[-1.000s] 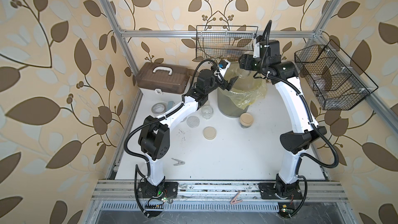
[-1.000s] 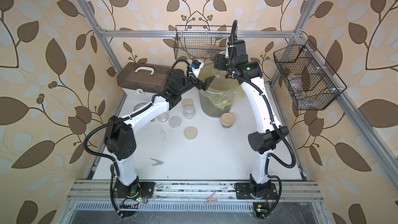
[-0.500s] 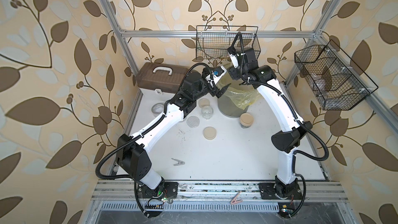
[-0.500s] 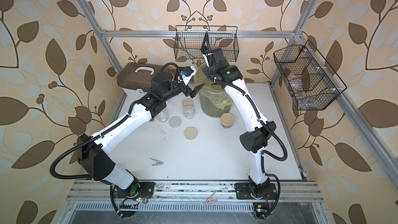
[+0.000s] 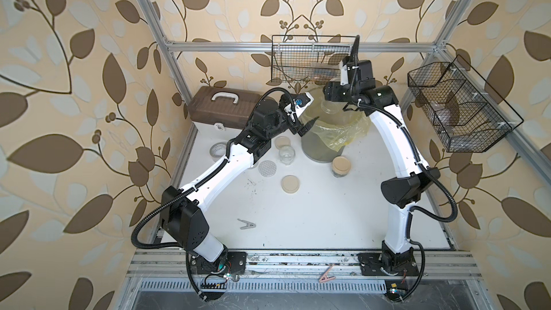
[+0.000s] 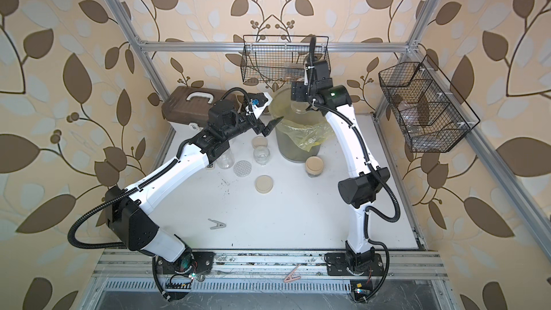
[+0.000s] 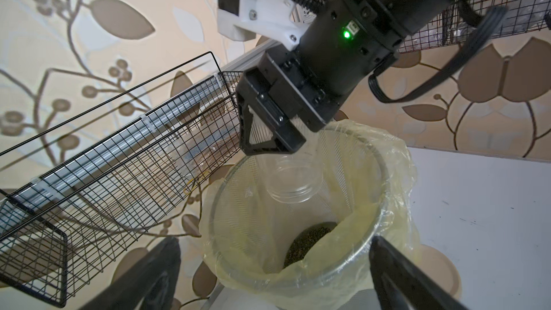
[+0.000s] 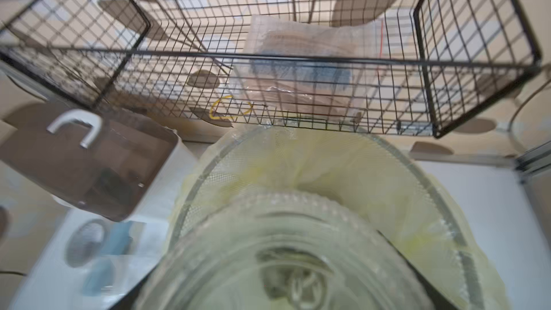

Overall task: Empty moldy tea leaves from jars
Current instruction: Pour the moldy tea leaves from the jar into the trash bin.

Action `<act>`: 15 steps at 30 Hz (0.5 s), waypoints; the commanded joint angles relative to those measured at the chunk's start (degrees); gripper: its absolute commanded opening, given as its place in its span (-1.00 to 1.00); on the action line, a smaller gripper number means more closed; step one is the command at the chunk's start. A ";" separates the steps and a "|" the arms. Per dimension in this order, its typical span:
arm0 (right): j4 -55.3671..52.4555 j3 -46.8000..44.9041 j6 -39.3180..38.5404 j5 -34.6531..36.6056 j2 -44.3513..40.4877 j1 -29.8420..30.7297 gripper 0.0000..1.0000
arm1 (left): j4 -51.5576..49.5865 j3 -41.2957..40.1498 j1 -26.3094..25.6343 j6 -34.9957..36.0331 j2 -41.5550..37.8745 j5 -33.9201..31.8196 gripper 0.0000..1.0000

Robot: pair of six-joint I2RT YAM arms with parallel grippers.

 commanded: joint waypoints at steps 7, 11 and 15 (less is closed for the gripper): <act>5.20 0.35 17.79 -10.38 -4.80 -4.03 -1.00 | 9.18 3.05 0.02 -2.40 3.13 9.39 0.98; 10.10 -1.77 22.40 -15.12 -8.00 -5.14 -1.00 | 14.54 4.46 0.37 -2.05 5.93 12.79 0.98; 11.94 -2.25 24.95 -18.57 -10.15 -5.31 -1.00 | 20.19 9.74 1.23 -5.62 10.69 16.37 0.98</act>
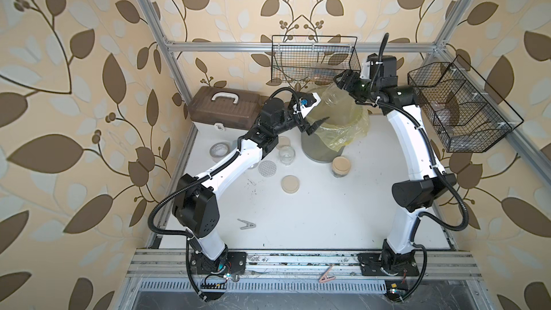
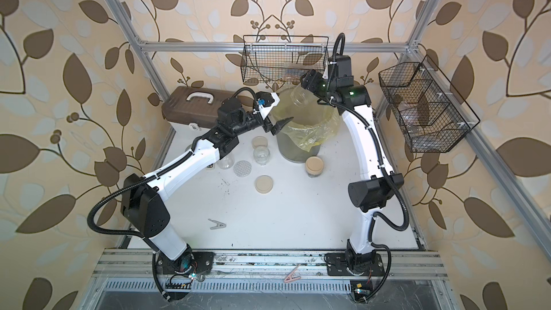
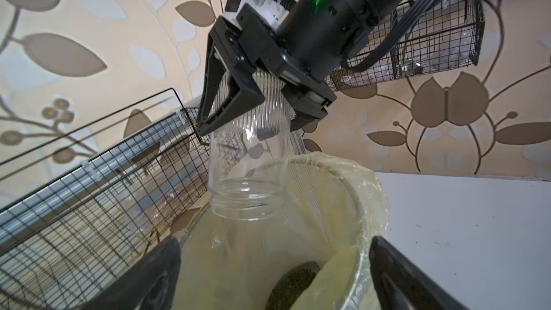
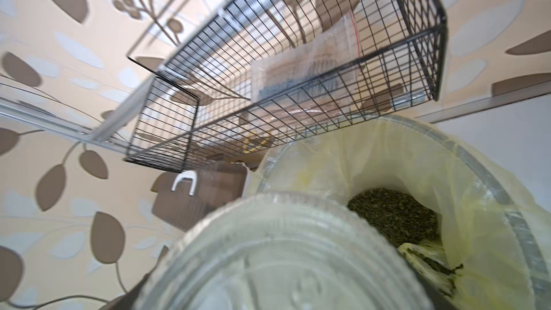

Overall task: Empty moldy tea leaves from jars
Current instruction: Place the jar at the center of the board.

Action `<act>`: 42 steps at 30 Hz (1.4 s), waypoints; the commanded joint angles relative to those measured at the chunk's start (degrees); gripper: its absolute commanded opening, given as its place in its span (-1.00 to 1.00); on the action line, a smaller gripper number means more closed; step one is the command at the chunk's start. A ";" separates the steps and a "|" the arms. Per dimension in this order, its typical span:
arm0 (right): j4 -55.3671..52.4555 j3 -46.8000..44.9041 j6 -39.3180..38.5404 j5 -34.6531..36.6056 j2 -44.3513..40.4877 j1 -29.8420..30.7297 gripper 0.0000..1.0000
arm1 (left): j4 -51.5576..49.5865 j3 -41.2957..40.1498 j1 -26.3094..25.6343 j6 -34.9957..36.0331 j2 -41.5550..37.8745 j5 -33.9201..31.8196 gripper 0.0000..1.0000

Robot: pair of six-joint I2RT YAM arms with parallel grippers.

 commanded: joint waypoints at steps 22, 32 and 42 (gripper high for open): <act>28.36 -17.03 20.68 -22.67 -13.45 0.81 -1.00 | 19.59 22.65 2.04 -14.15 14.21 10.28 0.98; 33.84 -18.38 25.53 -25.47 -12.64 1.39 -1.00 | 22.05 21.41 2.07 -16.32 13.89 10.43 0.90; 30.39 -20.03 23.71 -25.09 -13.77 1.35 -0.65 | 27.93 21.96 1.52 -23.56 14.57 9.48 0.51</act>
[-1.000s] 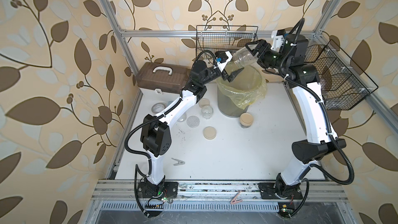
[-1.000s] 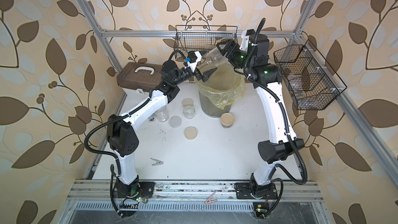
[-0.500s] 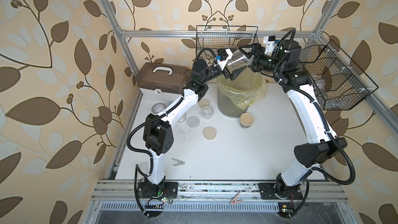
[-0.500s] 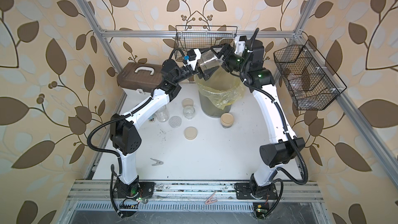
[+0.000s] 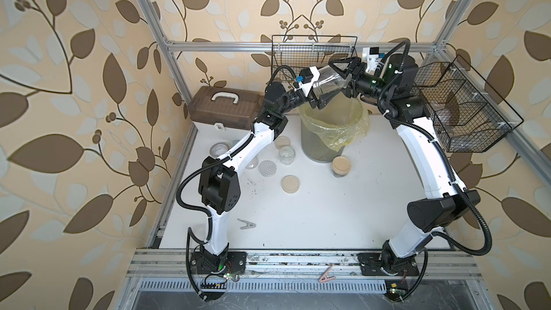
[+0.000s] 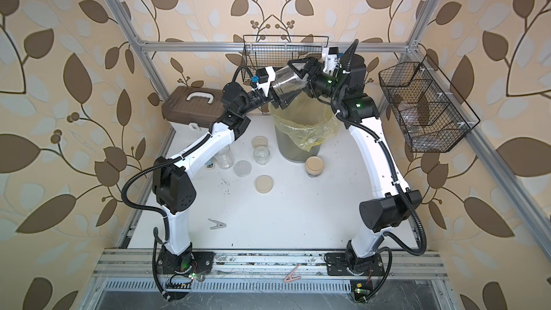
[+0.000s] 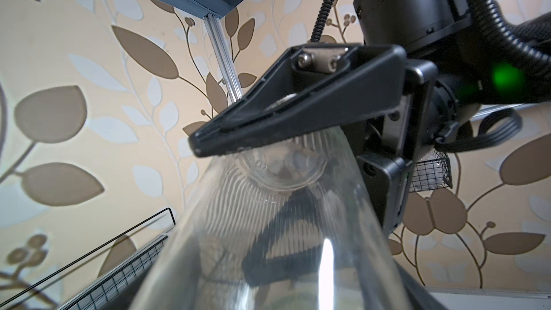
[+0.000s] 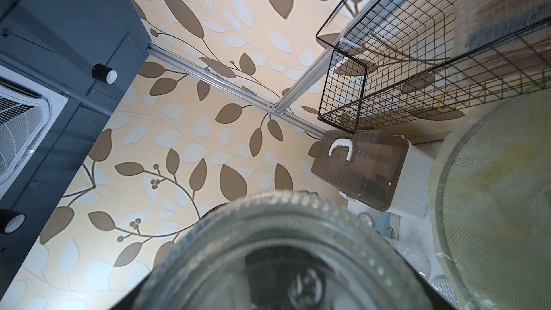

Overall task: Empty moldy tea leaves from jars
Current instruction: Place the jar at the center of the board.

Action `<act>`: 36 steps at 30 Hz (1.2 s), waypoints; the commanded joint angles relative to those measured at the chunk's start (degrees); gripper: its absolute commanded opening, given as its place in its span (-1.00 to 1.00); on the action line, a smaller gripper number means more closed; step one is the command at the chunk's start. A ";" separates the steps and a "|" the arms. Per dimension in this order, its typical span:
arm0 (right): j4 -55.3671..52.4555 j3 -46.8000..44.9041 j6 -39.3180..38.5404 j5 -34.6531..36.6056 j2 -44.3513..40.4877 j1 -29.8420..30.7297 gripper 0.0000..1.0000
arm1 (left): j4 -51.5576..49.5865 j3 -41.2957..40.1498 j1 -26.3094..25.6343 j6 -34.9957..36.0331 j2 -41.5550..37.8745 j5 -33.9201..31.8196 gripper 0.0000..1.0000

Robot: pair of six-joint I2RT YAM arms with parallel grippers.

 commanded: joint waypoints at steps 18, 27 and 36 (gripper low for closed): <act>4.88 -10.47 -9.94 15.51 -16.06 -6.06 1.00 | -17.65 -1.40 -5.76 -9.37 -10.59 -24.26 -0.40; 1.00 -11.78 -25.10 28.60 -22.34 -4.42 1.00 | -53.33 11.19 -7.95 -27.90 -14.91 -43.07 -0.49; -2.87 -15.38 -39.31 37.72 -24.99 4.72 1.00 | -90.41 15.63 -12.38 -44.79 -19.51 -65.04 -0.58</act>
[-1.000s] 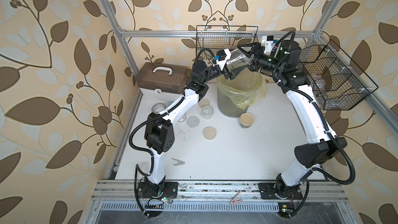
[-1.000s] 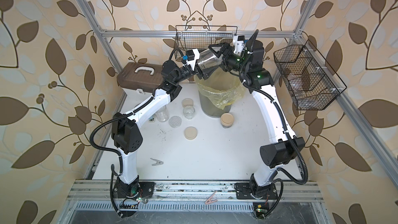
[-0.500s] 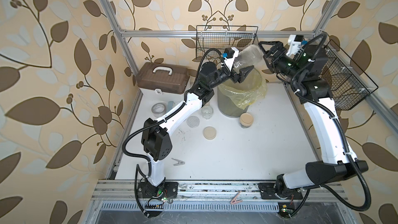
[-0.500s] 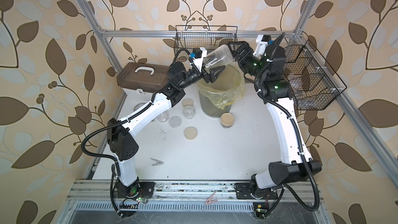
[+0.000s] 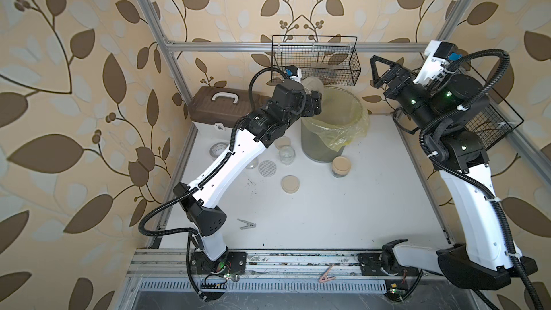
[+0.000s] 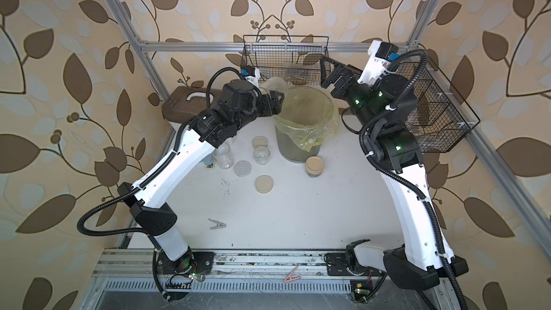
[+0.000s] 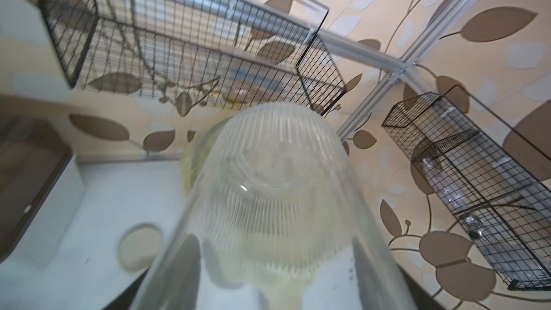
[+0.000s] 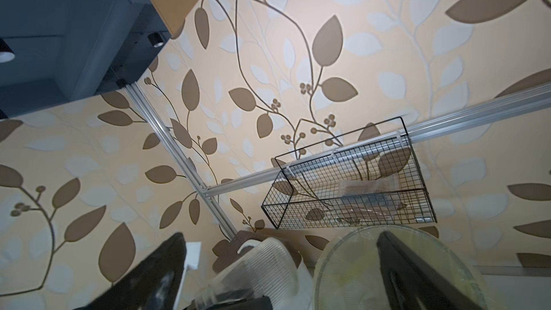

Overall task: Empty moldy tea leaves from jars
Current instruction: Place the jar at the center of the board.

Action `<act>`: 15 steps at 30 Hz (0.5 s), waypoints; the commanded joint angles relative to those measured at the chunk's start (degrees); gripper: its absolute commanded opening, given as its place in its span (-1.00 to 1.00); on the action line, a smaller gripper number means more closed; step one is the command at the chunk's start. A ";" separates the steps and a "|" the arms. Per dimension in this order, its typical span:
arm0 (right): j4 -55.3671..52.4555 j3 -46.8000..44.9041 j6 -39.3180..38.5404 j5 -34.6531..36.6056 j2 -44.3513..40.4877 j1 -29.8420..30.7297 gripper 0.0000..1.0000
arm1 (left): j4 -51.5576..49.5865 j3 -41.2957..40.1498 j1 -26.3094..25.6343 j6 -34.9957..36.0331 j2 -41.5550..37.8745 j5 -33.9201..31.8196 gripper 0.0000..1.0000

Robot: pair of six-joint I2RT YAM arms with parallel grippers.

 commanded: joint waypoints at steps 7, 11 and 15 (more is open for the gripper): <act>-3.61 -4.34 -7.39 3.70 -1.80 2.93 1.00 | -31.40 -2.20 -0.37 -22.63 -8.23 -11.61 -0.64; -4.67 -6.72 -7.85 3.41 -3.37 3.78 1.00 | -28.69 -14.82 -0.04 -28.68 -12.33 -10.09 -0.70; -5.96 -9.32 -7.53 1.84 -5.50 4.31 1.00 | -23.77 -27.16 1.74 -35.30 -15.72 -6.77 -0.75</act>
